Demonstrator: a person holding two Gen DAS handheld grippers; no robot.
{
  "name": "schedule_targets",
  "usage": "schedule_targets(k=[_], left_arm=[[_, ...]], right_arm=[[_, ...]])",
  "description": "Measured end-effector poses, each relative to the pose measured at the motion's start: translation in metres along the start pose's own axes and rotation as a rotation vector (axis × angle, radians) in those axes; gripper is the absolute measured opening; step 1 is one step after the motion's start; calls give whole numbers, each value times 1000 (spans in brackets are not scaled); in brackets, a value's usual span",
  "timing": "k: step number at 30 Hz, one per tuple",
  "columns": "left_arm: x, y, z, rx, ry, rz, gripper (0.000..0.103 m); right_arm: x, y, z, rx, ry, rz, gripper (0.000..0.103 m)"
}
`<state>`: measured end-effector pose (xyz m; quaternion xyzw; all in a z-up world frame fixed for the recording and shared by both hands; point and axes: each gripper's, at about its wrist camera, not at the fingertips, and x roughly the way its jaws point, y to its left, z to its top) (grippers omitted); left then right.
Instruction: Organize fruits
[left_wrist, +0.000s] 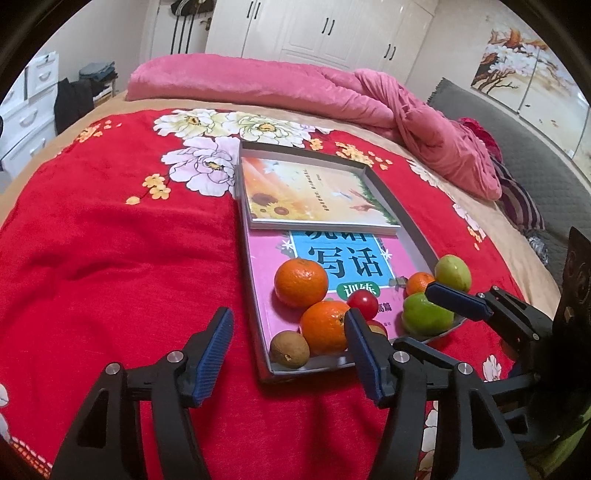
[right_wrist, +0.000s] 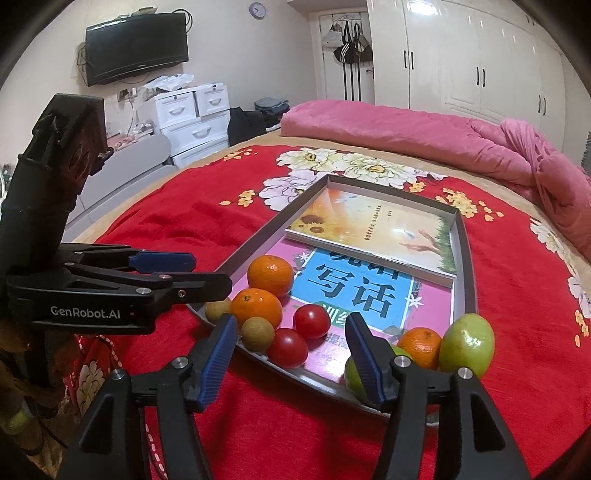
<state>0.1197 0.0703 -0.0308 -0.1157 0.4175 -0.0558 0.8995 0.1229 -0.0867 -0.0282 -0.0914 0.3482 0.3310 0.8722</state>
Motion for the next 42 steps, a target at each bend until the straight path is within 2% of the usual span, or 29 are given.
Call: schedule_targets(k=[7,11,15,25,30,42], left_arm=[[-5,0,1,5,-13,12,75],[-8,-1,0,9,-16,25,77],[-10,-3,-2,11,-13,36,77],[-25,-13,-9,23,-27,45,78],[-30,-19,-16,17,-18,50,78],[-44,-34,-30,10,11,59,78]], right_arm=[[-4,0,1,-4,-18,-34,70],[-8,0,2,-8,-31,-55,76],[-14,0,4,-8,-50,-81,82],[-31,-3,1,-4,-84,-130,90],[-42,-6,-3,24,-83,-123,96],[-70,-18,-12,111,-87,-160,101]])
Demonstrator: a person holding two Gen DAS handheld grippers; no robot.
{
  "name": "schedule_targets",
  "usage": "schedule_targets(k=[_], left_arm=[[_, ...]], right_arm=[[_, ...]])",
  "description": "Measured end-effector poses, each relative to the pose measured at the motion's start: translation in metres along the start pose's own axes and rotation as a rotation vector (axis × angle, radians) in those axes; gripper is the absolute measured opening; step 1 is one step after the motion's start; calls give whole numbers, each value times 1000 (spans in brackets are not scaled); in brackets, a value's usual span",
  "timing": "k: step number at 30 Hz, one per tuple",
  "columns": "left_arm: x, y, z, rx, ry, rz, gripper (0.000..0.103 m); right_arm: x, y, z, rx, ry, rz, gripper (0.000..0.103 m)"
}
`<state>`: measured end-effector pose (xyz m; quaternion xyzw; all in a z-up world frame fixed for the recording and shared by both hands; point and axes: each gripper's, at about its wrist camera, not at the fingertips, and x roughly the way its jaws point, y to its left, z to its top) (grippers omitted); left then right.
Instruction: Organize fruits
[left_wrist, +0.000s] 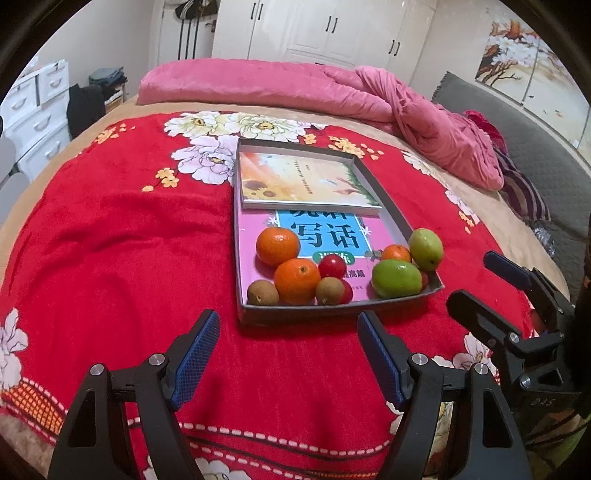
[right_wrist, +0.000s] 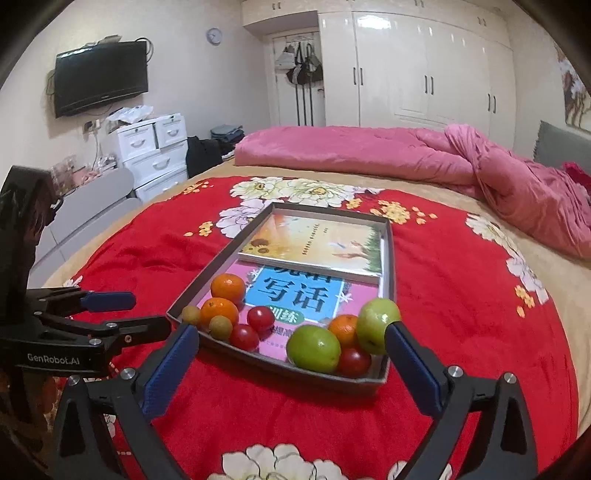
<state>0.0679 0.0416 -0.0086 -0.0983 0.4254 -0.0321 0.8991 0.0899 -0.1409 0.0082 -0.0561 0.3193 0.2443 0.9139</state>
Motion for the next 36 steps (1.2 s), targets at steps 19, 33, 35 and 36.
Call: schedule_targets(k=[19,33,35,36], left_arm=[[-26,-16,-33,-24,35,-3,78],[-32,-29,-49,-22,62,-21,78],[-32,-29,-48,-23,59,-21,78],[-33,-28,-48,-23,58,-18,78]], right_arm=[[-54,-7,-30,108,34,-49,102],[-66,8,-45,78,61,-46,102],[-66,9,-45,71,57,-54,102],[-65,8,-45,70,56,-55,102]])
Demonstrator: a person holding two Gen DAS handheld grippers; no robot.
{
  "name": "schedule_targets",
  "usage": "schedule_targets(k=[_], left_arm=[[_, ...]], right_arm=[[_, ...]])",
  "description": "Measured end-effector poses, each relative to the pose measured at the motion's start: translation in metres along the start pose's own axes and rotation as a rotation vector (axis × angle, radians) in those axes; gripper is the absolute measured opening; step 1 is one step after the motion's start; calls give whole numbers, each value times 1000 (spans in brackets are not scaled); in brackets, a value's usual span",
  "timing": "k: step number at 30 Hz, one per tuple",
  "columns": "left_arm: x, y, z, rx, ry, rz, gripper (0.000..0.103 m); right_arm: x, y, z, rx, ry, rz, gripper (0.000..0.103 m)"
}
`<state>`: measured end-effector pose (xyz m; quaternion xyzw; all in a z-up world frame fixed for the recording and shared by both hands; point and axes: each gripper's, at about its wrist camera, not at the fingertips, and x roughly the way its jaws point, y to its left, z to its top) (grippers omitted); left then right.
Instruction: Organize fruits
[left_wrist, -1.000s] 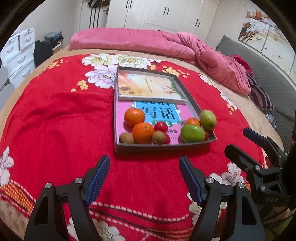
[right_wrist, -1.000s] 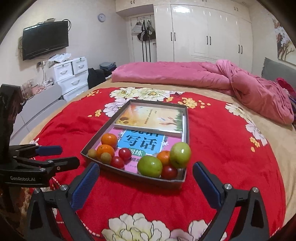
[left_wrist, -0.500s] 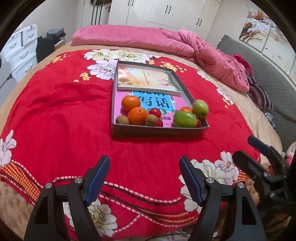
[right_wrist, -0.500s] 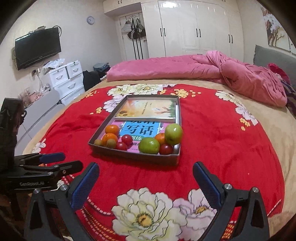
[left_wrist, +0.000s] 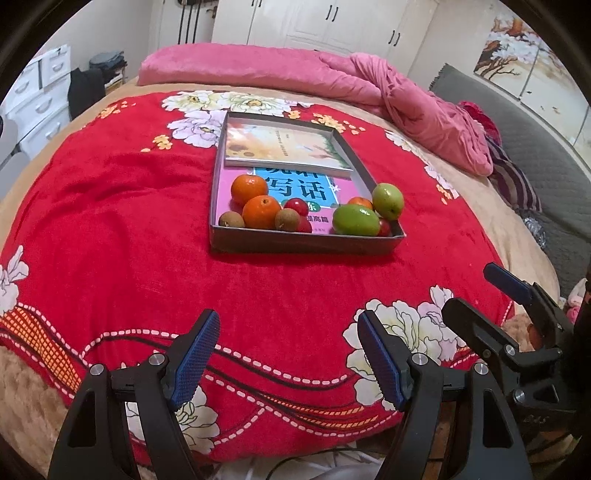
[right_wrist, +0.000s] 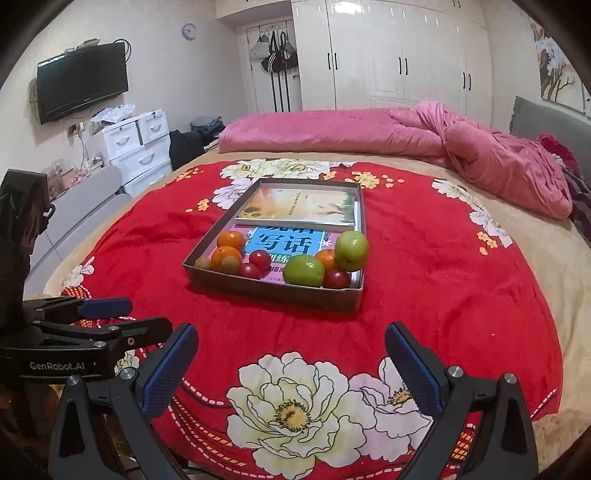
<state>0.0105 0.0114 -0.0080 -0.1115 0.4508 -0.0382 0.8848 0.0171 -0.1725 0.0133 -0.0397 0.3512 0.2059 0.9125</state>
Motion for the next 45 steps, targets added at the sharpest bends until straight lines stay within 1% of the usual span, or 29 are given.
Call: schedule_targets(k=[17,45], left_arm=[[-2,4,2,-13,-14,15,78],[-4,7,6,-12,-24,34,78]], right_arm=[[-1,-6,2,13,-15,-4,102],[-1,-5,2,15,-10,-6,102]])
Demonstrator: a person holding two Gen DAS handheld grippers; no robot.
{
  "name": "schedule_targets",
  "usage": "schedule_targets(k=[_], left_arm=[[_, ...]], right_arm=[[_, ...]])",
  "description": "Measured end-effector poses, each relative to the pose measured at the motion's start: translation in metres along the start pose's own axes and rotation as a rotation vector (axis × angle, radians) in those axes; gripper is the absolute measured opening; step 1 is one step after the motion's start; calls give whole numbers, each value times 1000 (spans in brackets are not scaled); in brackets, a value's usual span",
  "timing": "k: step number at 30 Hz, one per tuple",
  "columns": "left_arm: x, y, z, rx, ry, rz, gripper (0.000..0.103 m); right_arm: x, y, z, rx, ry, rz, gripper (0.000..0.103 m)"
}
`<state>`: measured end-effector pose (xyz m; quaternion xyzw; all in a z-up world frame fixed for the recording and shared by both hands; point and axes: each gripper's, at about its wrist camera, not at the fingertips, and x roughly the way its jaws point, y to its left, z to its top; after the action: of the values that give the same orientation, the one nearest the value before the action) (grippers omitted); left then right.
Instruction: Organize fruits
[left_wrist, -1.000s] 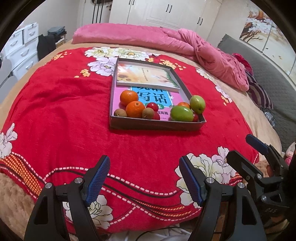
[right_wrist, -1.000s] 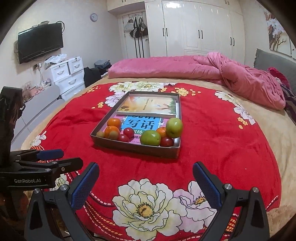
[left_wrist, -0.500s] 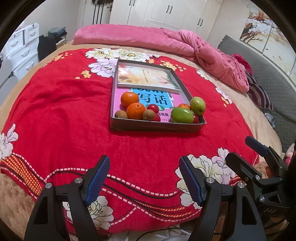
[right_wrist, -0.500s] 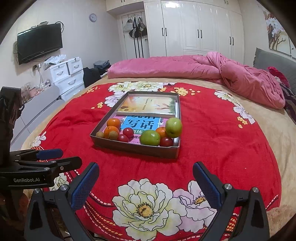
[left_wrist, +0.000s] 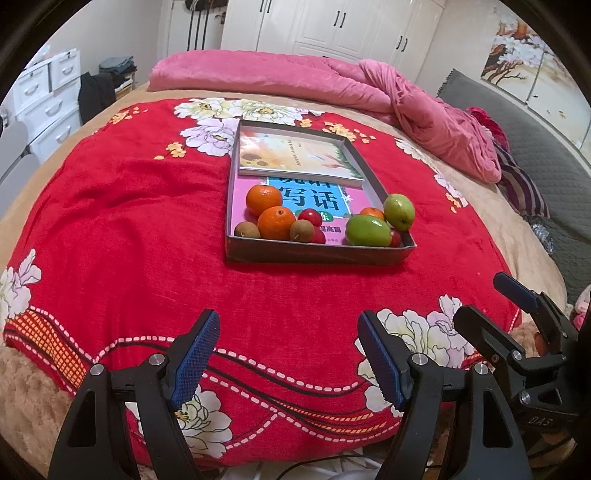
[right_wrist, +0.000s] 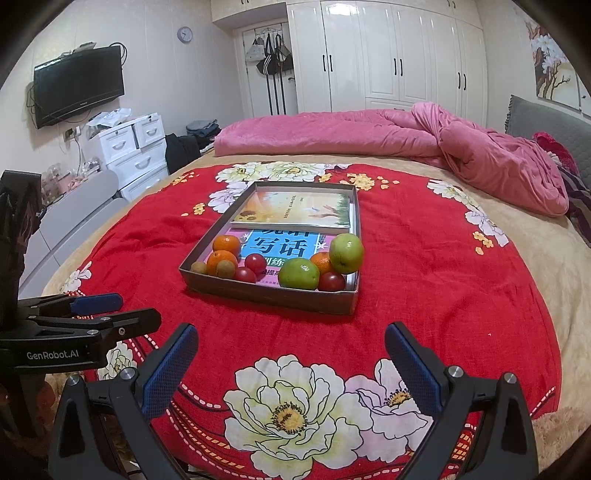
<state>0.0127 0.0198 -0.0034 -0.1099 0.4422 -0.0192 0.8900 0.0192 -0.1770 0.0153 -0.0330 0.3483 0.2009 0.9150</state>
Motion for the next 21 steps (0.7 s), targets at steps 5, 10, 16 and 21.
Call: schedule_targets(k=[5,10,16,21], left_arm=[[1,0,0,0,1,2,78],[1,-1,0,6,-2,0,78],[-1,-2,0,7,-4,3,78],[-1,-2,1,8,-5,4,78]], right_arm=[[1,-1,-2,5,9,2,102],[2,-2,-2,6,7,-1,102],[3,-1,-1,2,11,-1,102],[3,-1,-1,3,12,-2,102]])
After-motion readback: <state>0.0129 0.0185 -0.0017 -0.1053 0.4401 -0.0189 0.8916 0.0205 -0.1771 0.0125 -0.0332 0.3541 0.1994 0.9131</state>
